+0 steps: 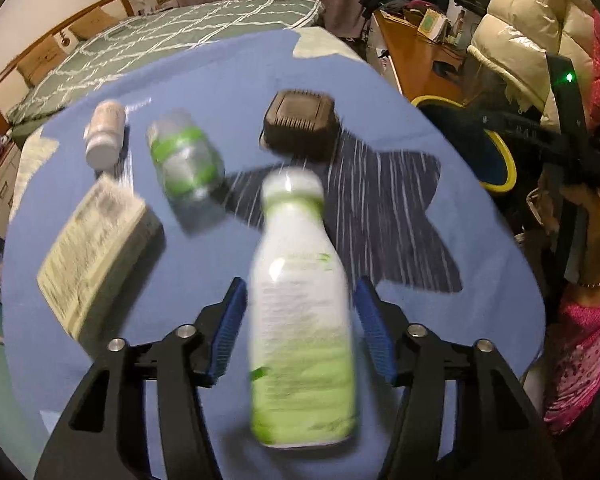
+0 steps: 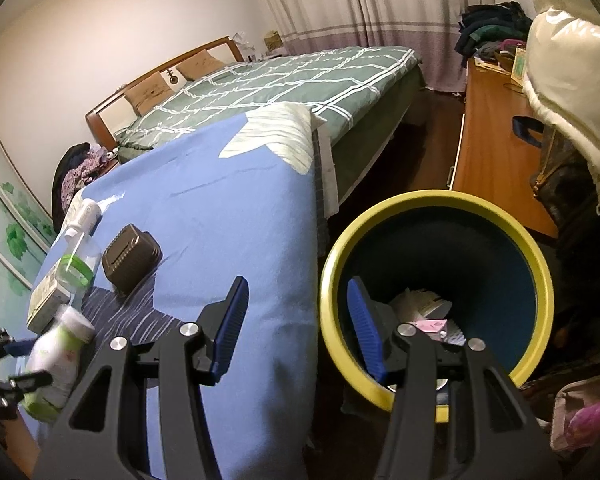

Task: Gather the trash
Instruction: 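Grasp the white-green milk bottle with the left gripper, then carry the milk bottle over the bin and open the left gripper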

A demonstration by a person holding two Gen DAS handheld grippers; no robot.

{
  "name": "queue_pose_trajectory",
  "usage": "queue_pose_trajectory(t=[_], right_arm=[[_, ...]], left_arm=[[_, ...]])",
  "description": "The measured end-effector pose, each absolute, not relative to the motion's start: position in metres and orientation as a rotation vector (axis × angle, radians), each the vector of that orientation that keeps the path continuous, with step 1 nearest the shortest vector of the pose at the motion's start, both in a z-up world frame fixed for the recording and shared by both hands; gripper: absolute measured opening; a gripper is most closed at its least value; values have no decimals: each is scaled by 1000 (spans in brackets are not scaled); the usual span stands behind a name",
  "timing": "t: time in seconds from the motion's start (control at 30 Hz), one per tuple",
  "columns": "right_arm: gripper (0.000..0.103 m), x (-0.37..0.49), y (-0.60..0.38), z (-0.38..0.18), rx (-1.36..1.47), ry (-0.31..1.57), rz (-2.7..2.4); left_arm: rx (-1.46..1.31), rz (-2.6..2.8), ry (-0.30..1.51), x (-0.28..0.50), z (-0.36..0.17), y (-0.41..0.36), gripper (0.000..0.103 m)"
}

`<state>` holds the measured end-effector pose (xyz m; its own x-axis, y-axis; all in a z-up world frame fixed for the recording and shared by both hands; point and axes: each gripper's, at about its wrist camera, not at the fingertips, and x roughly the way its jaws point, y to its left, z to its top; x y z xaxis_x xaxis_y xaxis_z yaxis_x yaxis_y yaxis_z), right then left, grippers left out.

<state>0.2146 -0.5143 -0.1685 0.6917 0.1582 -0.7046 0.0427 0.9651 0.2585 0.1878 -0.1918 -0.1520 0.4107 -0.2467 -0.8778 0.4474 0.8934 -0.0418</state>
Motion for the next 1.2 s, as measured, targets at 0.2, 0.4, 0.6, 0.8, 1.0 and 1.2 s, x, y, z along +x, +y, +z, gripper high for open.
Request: queue_pose_trajectory(t=[0.2,0.4,0.6,0.8,1.0,1.2], right_arm=[[49,213,-506,-164,254,797,80],[49,211,-494,-160,243,786,100],[49,205,-490,-158,236,780,107],[49,203,-491,-158,248,774,110],[49,201,-494,-160,248,782,108],[49,194,-499,-158,251,774,96]], left_arm=[[189,-359,1008,151,-166,-172,81],[127,-346,1012,147,-179,-160,55],[198,-342,856,137,-154,-162,54],[253,-345,743,145,-119,-166,52],[256,-352,702,167,-99,-170,51],[224,-371,684,187,-91,-175,51]])
